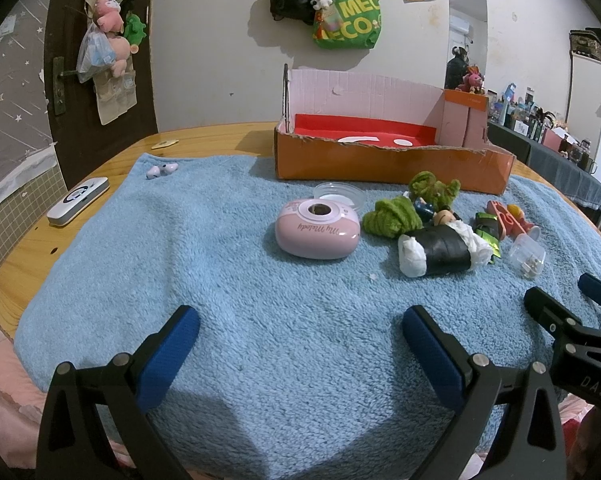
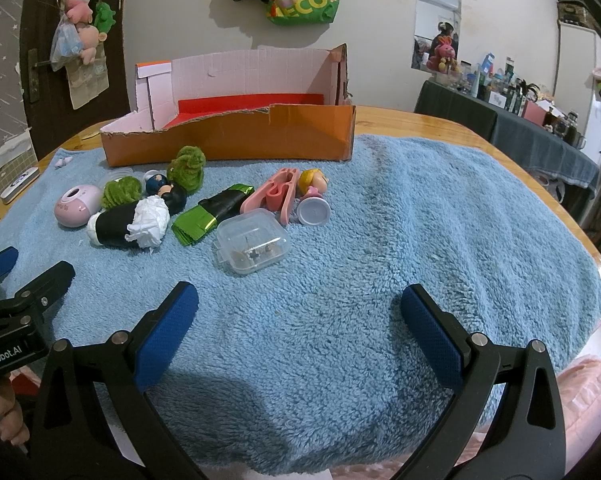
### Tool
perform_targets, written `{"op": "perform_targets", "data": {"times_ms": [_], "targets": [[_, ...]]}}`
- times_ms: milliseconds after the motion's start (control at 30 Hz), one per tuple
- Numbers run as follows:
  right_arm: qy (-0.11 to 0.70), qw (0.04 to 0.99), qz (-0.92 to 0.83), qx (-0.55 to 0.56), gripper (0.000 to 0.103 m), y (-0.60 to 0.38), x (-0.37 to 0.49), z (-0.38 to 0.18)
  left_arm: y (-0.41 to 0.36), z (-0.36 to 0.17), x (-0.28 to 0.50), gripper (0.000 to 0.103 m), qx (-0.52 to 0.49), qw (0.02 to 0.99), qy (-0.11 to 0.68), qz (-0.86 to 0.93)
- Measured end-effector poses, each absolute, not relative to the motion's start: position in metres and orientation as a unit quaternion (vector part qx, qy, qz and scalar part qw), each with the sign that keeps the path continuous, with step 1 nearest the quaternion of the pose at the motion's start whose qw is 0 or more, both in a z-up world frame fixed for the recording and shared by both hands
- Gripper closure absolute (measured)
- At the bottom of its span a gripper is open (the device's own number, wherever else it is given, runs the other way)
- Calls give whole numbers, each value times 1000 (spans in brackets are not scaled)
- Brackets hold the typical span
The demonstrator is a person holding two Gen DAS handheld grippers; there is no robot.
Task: Organize objects
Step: 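Move both tools toward the pink speaker and the clear plastic box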
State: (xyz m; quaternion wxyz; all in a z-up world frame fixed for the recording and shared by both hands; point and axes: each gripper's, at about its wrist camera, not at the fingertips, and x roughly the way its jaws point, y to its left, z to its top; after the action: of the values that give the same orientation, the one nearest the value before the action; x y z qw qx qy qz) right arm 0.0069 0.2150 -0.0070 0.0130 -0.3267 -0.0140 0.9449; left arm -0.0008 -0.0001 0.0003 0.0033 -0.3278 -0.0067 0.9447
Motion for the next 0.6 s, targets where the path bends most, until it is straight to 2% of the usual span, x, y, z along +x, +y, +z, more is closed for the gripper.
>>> {"op": "perform_targets", "data": {"times_ms": [600], "targets": [[-48,-5,945,-325,0,214,-19,9,-3,26,-35,0,-338,58,27,939]]}}
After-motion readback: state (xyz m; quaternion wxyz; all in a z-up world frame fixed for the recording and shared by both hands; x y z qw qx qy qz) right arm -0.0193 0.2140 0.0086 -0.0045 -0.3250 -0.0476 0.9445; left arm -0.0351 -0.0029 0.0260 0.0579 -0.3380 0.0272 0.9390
